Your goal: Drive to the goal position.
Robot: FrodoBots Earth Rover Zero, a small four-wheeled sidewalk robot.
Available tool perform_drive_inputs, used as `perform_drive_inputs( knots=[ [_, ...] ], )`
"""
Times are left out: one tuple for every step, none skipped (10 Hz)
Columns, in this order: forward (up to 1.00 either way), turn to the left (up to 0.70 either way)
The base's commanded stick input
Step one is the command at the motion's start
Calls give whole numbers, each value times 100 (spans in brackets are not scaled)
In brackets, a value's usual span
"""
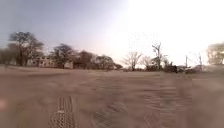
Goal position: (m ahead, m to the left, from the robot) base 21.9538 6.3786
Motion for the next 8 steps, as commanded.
perform_drive_inputs(
  knots=[
    [70,0],
    [70,0],
    [70,0],
    [70,0],
    [70,0],
    [70,0],
    [70,0],
    [70,0]
  ],
)
